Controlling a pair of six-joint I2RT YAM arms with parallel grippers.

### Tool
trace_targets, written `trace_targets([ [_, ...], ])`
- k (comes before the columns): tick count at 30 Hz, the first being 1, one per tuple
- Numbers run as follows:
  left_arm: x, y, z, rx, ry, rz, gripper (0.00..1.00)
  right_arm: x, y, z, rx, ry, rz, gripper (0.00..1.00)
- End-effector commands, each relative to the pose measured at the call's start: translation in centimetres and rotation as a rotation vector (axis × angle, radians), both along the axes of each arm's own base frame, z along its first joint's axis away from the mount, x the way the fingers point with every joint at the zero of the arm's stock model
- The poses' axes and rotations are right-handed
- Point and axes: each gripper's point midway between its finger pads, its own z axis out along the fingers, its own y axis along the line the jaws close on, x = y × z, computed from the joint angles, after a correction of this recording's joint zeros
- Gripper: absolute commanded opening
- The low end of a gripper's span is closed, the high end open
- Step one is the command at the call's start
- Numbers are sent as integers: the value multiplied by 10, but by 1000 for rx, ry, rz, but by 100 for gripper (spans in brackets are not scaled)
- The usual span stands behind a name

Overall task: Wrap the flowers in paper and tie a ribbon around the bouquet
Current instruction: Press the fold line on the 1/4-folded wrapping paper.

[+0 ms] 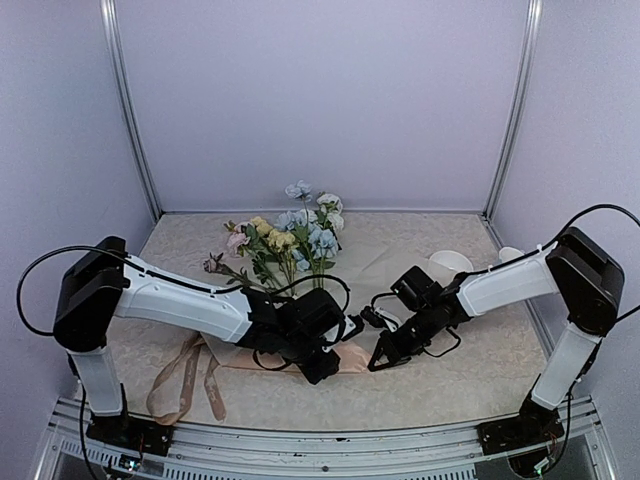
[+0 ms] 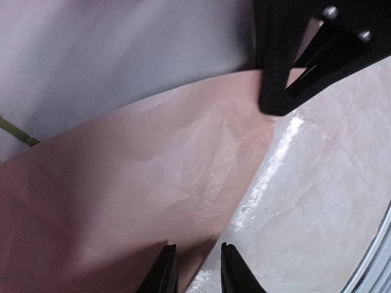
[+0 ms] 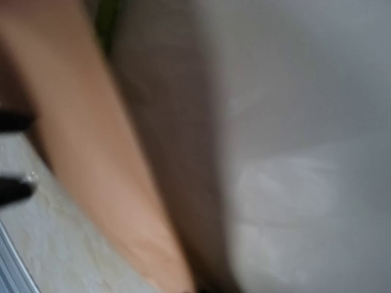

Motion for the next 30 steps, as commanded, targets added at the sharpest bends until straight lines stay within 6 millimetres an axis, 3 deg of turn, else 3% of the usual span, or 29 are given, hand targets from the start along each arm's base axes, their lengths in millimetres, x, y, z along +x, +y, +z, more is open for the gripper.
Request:
trace_targets([
  [1, 2, 25, -17, 94, 92, 68, 24, -2, -20, -25, -105, 12, -37, 0],
  [9, -11, 102, -46, 165, 242, 276, 24, 1, -19, -24, -105, -4, -33, 0],
  [16, -23, 168, -59, 189, 336, 507, 24, 0, -19, -23, -92, -6, -33, 0],
  [18, -21, 189, -63, 195, 346, 590, 19, 0, -19, -24, -93, -10, -29, 0],
  [30, -49, 236, -69, 158, 421, 818, 17, -1, -19, -22, -88, -18, -24, 0],
])
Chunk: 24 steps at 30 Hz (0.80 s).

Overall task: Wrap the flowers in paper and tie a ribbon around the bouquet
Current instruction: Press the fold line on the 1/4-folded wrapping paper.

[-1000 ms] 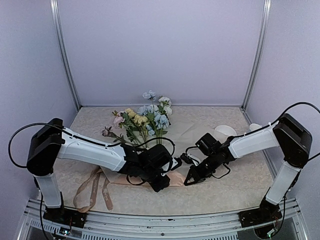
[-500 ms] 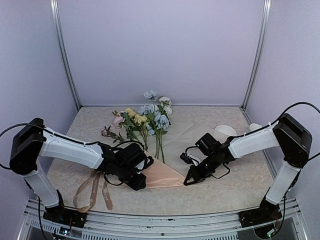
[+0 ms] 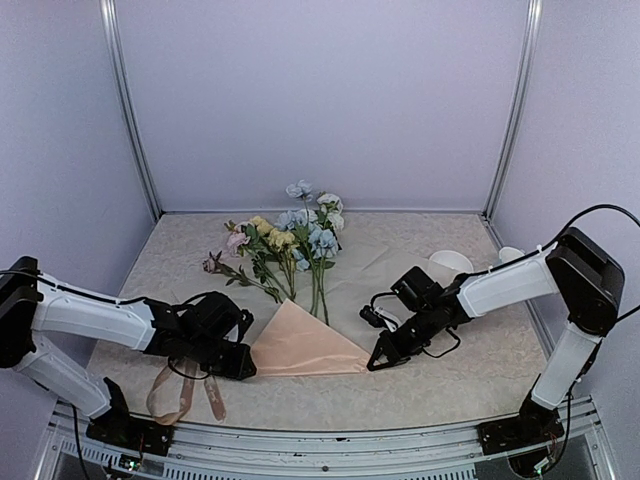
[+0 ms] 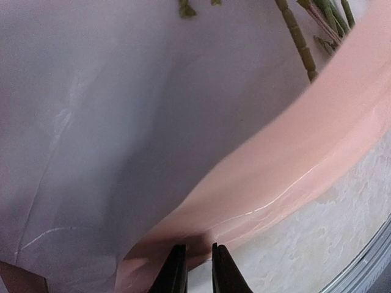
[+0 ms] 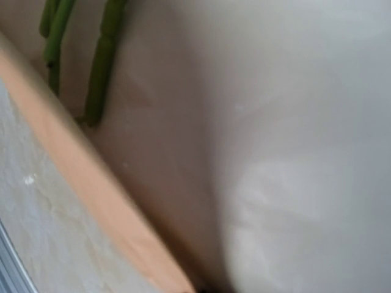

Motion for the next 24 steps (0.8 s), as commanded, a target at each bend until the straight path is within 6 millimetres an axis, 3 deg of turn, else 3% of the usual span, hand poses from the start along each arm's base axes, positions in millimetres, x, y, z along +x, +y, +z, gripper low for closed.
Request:
trace_targets([
  [1, -44, 68, -40, 209, 185, 138, 17, -3, -21, -23, -101, 0, -29, 0],
  [6, -43, 99, -38, 275, 160, 275, 23, -7, -23, -26, -95, 6, -20, 0],
  [11, -26, 113, -22, 235, 100, 419, 26, -9, -24, -27, -95, 3, -11, 0],
  [16, -16, 123, -3, 178, 29, 527, 22, -9, -26, -27, -104, -8, -1, 0],
  [19, -6, 116, 17, 111, -28, 542, 16, -8, -27, -26, -104, -15, -1, 0],
  [24, 30, 85, 82, 51, -215, 473, 15, -10, -24, -26, -91, -3, 1, 0],
])
